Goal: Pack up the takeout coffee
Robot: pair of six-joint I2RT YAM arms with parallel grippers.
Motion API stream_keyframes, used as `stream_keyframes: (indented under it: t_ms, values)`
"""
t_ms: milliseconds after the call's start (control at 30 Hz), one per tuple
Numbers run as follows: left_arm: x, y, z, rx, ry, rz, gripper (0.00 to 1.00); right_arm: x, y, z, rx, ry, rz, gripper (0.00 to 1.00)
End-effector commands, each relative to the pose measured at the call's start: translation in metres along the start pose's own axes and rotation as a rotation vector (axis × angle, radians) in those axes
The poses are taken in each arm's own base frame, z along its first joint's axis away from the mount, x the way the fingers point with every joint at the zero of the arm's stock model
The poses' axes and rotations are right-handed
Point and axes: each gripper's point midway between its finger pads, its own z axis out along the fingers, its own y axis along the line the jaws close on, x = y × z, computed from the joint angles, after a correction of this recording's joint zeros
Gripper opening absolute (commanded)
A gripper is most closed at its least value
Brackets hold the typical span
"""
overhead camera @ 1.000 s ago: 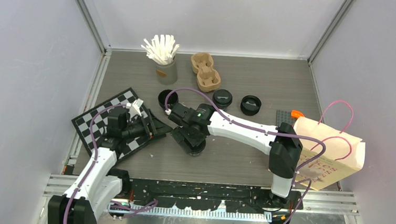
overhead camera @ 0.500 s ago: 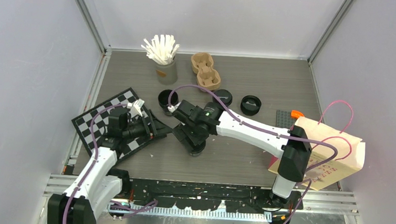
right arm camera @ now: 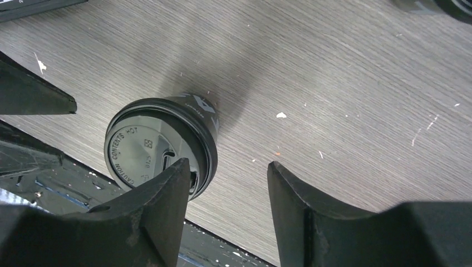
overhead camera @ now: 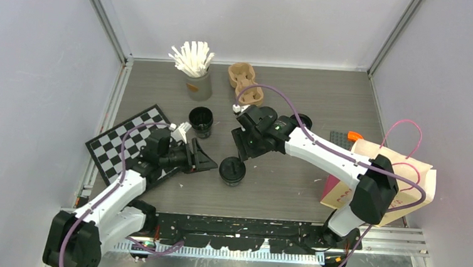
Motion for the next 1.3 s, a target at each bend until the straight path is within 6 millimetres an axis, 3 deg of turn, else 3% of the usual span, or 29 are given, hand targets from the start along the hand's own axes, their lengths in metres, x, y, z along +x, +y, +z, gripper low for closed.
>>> stream_keyframes:
  t_ms: [0, 267, 567, 800, 967, 1100, 1267]
  values:
    - [-0.020, -0.014, 0.010, 0.028, -0.042, 0.098, 0.53, -0.016, 0.013, -0.004, -0.091, -0.084, 0.065, 0.56]
    - [-0.021, -0.011, 0.025, 0.033, -0.025, 0.133, 0.47, -0.010, 0.023, 0.006, -0.153, -0.049, 0.045, 0.52]
    - [-0.017, -0.002, 0.033, 0.015, -0.009, 0.147, 0.40, 0.002, 0.016, 0.018, -0.141, -0.016, 0.047, 0.51]
    - [-0.007, 0.013, 0.038, -0.028, 0.012, 0.136, 0.35, 0.017, 0.010, 0.031, -0.132, 0.006, 0.065, 0.44]
    - [-0.005, 0.013, 0.037, -0.022, 0.014, 0.144, 0.34, 0.023, 0.008, 0.032, -0.135, 0.001, 0.078, 0.42]
    - [-0.006, 0.001, 0.033, 0.013, 0.001, 0.151, 0.35, 0.024, 0.006, 0.030, -0.129, -0.009, 0.079, 0.42]
    - [-0.013, -0.013, 0.030, 0.057, -0.031, 0.171, 0.51, 0.020, 0.008, 0.026, -0.142, -0.033, 0.077, 0.43]
